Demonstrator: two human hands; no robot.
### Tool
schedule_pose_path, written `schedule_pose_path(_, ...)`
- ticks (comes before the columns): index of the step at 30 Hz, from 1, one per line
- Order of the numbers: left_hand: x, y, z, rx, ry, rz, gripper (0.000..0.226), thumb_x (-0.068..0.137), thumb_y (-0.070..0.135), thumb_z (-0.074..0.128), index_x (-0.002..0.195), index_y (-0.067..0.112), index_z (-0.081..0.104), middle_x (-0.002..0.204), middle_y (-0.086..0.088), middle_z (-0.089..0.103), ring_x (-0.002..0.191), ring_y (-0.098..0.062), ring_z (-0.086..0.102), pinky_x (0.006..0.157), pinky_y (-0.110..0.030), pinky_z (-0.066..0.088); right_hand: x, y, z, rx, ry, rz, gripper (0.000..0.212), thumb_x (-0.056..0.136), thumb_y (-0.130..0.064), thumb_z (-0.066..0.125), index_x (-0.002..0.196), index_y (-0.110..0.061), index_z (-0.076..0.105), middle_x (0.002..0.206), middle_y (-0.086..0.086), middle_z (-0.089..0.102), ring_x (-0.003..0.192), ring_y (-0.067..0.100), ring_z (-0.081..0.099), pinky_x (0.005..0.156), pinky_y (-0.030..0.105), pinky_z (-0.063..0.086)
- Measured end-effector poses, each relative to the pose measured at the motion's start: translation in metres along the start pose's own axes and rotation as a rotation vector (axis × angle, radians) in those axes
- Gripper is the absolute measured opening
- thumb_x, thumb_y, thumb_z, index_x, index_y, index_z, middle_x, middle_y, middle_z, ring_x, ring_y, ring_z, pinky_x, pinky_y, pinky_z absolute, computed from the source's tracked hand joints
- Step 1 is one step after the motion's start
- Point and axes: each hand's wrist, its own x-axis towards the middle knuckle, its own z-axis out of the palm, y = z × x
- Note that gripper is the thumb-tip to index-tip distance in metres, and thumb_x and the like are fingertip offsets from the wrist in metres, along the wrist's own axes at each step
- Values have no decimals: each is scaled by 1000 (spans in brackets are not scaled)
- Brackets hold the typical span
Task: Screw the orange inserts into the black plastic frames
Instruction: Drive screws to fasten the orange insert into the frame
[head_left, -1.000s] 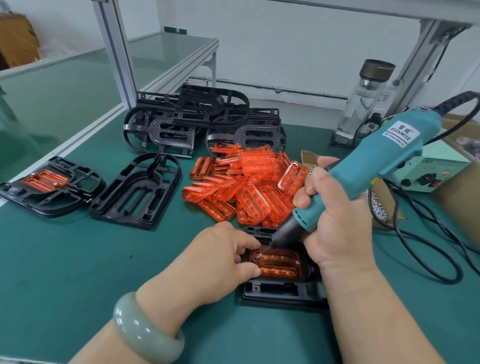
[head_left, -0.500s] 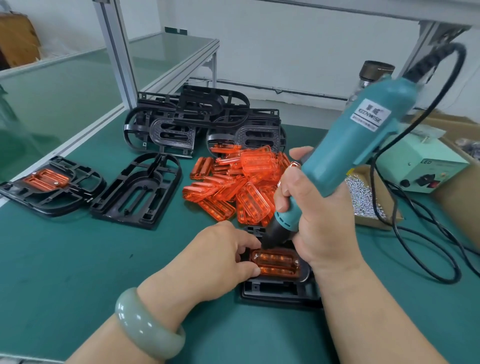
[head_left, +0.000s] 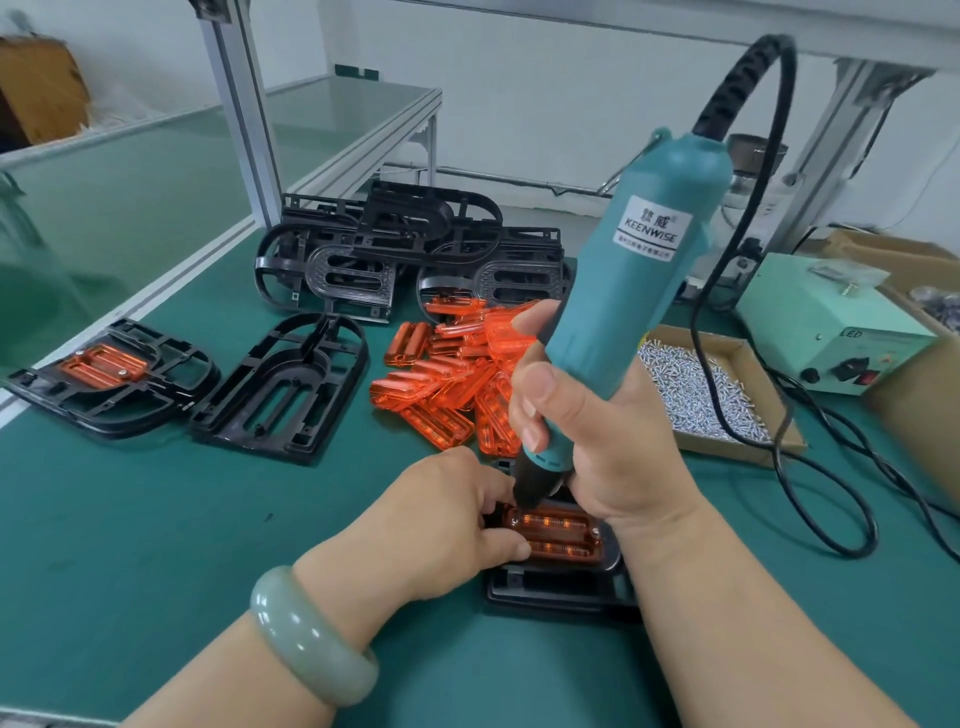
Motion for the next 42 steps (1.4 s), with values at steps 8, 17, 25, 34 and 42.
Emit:
schedule_pose_path(8, 0, 1, 3, -9, 56, 1, 45, 71, 32, 80, 46, 54, 49, 64, 12, 50, 60, -11, 51, 59, -7, 38, -2, 1, 1, 16, 9, -4, 18, 81, -16, 65, 94, -28, 65, 60, -4, 50, 45, 10, 46, 49, 20, 41)
schedule_pose_path(17, 4, 4, 5, 120, 57, 18, 38, 75, 37, 75, 57, 30, 42, 78, 0, 58, 75, -19, 59, 67, -25, 42, -10, 1, -1, 37, 42, -23, 20, 78, -13, 65, 86, -30, 63, 58, -4, 49, 44, 10, 45, 49, 20, 41)
schedule_pose_path(25, 4, 5, 3, 123, 45, 18, 27, 76, 37, 74, 70, 23, 52, 77, 3, 58, 77, -18, 59, 66, -24, 42, -5, 0, -1, 31, -14, -23, 22, 80, -13, 66, 96, -28, 65, 59, -5, 52, 46, 8, 48, 51, 19, 42)
schedule_pose_path(34, 6, -1, 5, 102, 17, -4, 36, 75, 39, 75, 61, 35, 41, 72, 14, 47, 67, -6, 49, 55, -13, 34, -7, -3, -6, 77, 26, -21, 20, 79, -14, 65, 97, -23, 65, 60, -3, 51, 46, 11, 49, 52, 20, 43)
schedule_pose_path(42, 7, -8, 8, 53, -10, -46, 44, 75, 42, 75, 117, 36, 63, 81, 21, 48, 81, -4, 57, 73, -14, 44, 2, -27, -3, 28, 48, -105, 20, 79, -14, 64, 98, -18, 62, 61, -4, 51, 45, 12, 48, 52, 22, 42)
